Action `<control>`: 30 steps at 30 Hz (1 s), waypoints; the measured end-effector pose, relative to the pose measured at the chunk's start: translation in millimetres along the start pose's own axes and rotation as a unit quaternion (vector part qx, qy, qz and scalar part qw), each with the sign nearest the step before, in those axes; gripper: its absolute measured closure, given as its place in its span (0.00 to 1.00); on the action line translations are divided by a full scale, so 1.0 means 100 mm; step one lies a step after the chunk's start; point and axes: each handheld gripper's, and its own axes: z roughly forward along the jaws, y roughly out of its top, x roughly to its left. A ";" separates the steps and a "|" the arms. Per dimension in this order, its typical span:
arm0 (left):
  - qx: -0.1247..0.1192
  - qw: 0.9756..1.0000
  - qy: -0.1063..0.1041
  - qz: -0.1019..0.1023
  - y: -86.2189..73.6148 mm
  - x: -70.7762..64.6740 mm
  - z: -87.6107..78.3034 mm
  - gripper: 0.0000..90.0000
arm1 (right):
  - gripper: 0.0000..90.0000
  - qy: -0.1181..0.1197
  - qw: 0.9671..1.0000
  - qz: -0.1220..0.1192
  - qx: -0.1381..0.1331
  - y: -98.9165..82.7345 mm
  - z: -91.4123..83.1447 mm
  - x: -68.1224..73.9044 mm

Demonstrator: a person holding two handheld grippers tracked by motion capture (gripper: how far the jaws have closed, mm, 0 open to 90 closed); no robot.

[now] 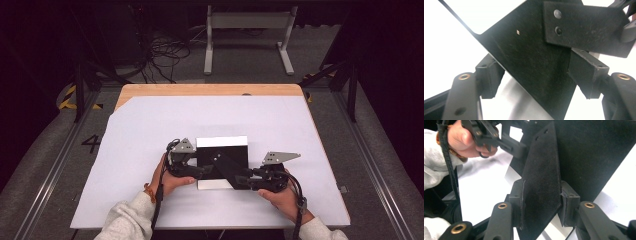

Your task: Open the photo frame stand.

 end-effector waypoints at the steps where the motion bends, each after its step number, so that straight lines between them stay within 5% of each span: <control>1: 0.000 1.000 0.000 0.001 0.00 0.00 -0.01 0.36 | 0.70 -0.002 1.000 -0.002 0.001 0.00 0.00 0.00; 13: -0.003 1.000 -0.002 0.006 -0.01 0.00 -0.02 0.38 | 0.70 -0.009 1.000 -0.009 0.007 0.00 0.01 0.02; 25: -0.050 0.999 0.010 0.020 0.04 0.01 -0.20 0.50 | 0.70 -0.025 0.999 -0.038 0.013 0.01 0.02 0.06; 30: -0.085 0.996 0.010 0.023 0.10 0.00 -0.33 0.51 | 0.70 -0.032 0.998 -0.045 0.014 0.01 0.04 0.07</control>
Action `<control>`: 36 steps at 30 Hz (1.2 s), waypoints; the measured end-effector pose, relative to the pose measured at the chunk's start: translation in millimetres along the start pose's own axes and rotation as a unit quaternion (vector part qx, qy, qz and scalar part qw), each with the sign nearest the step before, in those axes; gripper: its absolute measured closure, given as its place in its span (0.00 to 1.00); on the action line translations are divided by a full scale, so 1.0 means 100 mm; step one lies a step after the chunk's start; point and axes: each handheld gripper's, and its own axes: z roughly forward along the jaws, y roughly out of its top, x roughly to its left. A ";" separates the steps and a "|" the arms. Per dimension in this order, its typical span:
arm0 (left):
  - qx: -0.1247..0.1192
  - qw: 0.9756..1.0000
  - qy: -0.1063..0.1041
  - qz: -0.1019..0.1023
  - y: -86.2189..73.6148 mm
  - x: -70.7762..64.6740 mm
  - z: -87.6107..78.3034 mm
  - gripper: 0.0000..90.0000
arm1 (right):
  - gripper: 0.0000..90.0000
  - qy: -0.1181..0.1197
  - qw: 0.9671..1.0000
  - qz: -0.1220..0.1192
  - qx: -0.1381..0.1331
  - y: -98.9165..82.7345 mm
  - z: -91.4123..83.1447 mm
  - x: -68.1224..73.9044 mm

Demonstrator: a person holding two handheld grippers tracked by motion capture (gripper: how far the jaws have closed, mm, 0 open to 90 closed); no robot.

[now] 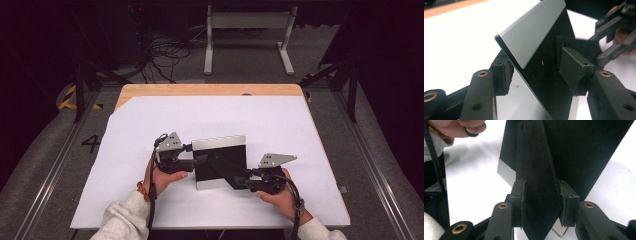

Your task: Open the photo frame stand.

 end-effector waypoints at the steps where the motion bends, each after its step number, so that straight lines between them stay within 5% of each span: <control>1: -0.002 1.000 -0.002 -0.001 0.00 0.00 -0.01 0.51 | 0.70 -0.002 1.000 -0.002 0.000 0.00 0.01 0.00; 12: -0.027 0.999 0.019 0.027 0.08 -0.05 -0.10 0.69 | 0.75 -0.027 0.999 -0.021 0.005 -0.01 0.08 0.05; 25: -0.035 0.997 0.047 0.054 0.12 -0.12 -0.12 0.69 | 0.78 -0.061 0.997 -0.050 0.007 0.02 0.16 0.10; 36: -0.029 0.996 0.045 0.072 0.09 -0.17 -0.12 0.65 | 0.79 -0.074 0.995 -0.062 0.008 0.02 0.19 0.10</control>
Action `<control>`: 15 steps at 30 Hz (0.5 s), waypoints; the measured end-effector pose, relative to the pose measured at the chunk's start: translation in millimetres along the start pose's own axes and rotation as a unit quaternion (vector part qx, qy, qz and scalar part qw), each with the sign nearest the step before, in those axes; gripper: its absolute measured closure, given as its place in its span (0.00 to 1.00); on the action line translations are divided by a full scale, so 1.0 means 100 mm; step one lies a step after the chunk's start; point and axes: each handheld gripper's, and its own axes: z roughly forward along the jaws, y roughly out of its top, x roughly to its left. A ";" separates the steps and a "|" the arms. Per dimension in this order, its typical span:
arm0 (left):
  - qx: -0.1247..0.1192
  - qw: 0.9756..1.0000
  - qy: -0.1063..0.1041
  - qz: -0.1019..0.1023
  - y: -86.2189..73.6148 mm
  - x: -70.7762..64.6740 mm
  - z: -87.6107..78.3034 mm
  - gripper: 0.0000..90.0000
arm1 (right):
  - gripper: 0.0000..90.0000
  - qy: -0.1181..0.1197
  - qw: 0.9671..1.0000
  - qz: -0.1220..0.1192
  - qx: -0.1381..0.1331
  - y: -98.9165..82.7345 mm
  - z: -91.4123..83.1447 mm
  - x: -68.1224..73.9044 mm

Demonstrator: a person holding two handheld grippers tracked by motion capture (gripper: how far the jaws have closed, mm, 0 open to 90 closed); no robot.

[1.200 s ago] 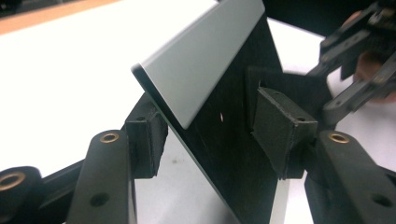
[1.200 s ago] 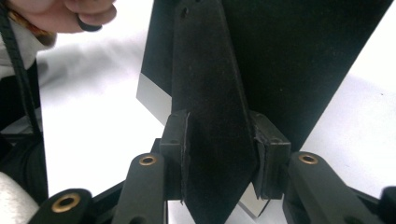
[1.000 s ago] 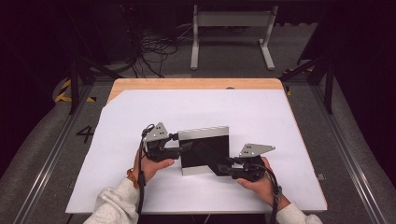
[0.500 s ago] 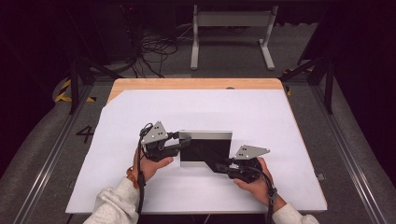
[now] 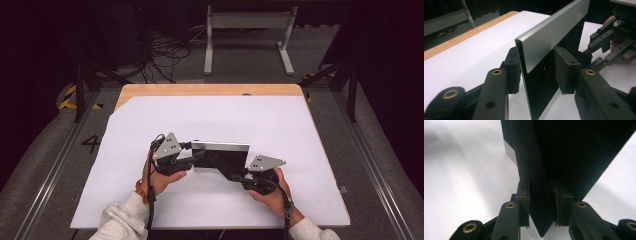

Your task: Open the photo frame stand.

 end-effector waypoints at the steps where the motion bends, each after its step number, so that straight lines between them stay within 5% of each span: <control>1: 0.005 1.000 0.000 0.006 0.00 0.00 0.01 0.65 | 0.79 0.000 1.000 0.000 0.000 0.00 0.00 0.00; 9: 0.041 0.999 -0.021 0.019 -0.11 0.00 0.07 0.57 | 0.80 0.005 1.000 0.001 0.000 -0.01 -0.01 0.00; 10: 0.065 0.997 -0.027 0.031 -0.16 0.00 0.12 0.55 | 0.80 0.005 1.000 0.001 0.000 -0.01 -0.01 0.00; 15: 0.095 0.994 -0.032 0.037 -0.25 0.02 0.21 0.53 | 0.81 0.005 1.000 0.000 -0.001 -0.01 -0.01 0.00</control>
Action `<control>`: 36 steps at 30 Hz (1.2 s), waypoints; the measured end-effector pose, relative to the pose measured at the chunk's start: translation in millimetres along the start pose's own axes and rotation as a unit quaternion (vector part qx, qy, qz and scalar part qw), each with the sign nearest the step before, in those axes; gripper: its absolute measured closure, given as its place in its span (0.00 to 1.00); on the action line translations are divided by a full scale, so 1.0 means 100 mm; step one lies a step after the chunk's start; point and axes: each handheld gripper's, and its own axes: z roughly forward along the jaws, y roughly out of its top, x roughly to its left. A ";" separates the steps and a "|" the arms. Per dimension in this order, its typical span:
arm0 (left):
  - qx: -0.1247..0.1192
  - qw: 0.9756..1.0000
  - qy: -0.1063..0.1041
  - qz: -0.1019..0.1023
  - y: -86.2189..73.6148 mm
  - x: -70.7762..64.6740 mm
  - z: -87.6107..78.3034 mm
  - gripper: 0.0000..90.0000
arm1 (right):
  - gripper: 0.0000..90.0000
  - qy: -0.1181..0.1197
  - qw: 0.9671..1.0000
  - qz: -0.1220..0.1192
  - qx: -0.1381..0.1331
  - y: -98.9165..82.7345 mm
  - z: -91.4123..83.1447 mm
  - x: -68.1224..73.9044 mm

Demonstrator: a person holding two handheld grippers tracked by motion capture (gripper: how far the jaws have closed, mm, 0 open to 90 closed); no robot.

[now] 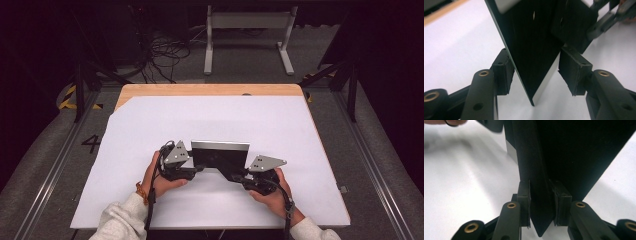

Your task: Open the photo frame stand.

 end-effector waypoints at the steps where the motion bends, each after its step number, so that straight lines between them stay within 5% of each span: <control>1: 0.007 1.000 -0.003 -0.001 -0.02 0.00 0.03 0.53 | 0.81 0.000 1.000 0.000 0.000 0.00 0.00 0.00; 9: 0.041 0.999 -0.008 0.013 -0.07 -0.04 0.19 0.56 | 0.81 0.005 1.000 0.004 0.001 -0.01 0.00 -0.01; 19: 0.035 0.999 -0.005 0.009 -0.08 -0.04 0.22 0.66 | 0.81 0.009 1.000 0.004 0.004 -0.01 0.00 -0.01; 36: 0.035 0.999 0.024 0.020 -0.07 -0.09 0.23 0.67 | 0.82 0.018 1.000 0.016 0.001 -0.02 -0.01 -0.02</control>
